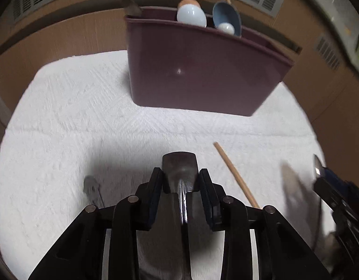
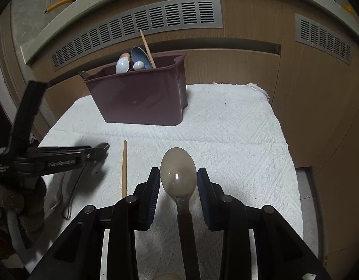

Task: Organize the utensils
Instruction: 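Lift the metal shovel with the left tool while the right tool holds the brown spoon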

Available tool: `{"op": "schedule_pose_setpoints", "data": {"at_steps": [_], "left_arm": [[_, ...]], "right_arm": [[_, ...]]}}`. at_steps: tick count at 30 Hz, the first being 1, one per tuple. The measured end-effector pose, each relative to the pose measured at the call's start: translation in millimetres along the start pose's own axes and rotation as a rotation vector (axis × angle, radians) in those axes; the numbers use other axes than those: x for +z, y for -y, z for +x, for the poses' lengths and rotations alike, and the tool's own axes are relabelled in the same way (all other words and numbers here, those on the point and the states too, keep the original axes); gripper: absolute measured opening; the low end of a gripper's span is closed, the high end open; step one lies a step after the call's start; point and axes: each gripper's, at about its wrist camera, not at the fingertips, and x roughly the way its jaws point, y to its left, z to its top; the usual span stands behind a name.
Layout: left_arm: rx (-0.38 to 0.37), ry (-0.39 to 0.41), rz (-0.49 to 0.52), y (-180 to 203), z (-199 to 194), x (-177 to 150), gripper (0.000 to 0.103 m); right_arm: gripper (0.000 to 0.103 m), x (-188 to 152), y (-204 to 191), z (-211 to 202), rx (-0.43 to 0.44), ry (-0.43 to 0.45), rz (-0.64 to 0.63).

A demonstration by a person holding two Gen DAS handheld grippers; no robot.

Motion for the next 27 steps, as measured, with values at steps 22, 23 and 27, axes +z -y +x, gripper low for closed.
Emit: {"op": "schedule_pose_setpoints", "data": {"at_steps": [22, 23, 27], "left_arm": [[-0.198, 0.402, 0.059, -5, -150, 36, 0.033], [-0.222, 0.466, 0.059, -3, -169, 56, 0.033], [-0.260, 0.656, 0.041, 1, -198, 107, 0.033]], "right_arm": [[0.029, 69, -32, -64, 0.021, 0.240, -0.057], [0.029, 83, -33, -75, 0.019, 0.289, -0.069], [0.027, 148, -39, -110, 0.067, 0.483, -0.075]]}}
